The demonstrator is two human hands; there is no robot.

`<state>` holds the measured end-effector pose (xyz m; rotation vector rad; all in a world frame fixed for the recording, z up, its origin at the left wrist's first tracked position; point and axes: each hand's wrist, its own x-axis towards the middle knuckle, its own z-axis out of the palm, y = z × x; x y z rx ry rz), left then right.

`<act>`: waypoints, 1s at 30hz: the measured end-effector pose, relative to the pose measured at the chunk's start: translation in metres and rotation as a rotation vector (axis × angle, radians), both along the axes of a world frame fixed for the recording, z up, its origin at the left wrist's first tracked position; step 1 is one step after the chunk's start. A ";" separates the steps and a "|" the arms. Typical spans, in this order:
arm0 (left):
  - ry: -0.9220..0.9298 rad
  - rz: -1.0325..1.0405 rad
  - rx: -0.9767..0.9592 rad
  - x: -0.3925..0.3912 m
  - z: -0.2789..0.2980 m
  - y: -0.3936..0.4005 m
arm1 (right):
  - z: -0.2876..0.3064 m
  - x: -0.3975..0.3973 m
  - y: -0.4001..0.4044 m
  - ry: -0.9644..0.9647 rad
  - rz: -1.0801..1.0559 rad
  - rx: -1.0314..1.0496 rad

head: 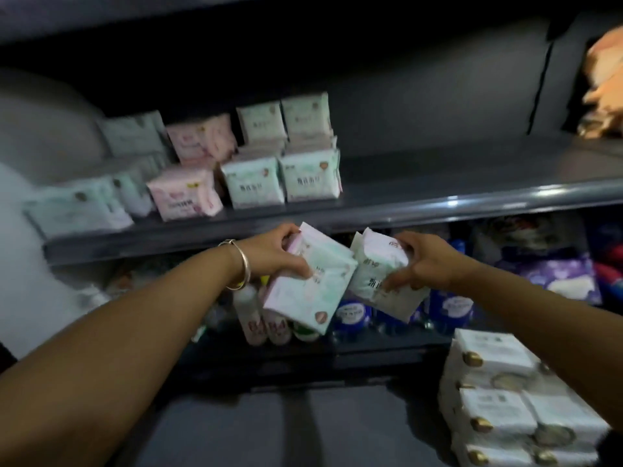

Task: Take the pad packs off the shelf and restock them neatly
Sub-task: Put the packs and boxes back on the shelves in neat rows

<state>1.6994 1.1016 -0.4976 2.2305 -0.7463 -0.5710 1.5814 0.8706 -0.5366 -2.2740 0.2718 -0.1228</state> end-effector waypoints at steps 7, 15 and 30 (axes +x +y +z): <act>0.003 0.133 -0.416 0.007 0.082 -0.006 | 0.058 0.011 -0.002 -0.160 -0.170 0.156; -0.114 0.329 -0.738 0.038 0.124 -0.017 | 0.091 0.040 -0.001 -0.231 -0.250 0.236; -0.013 0.363 -0.610 0.157 0.128 -0.024 | 0.145 0.151 -0.012 -0.416 -0.268 0.544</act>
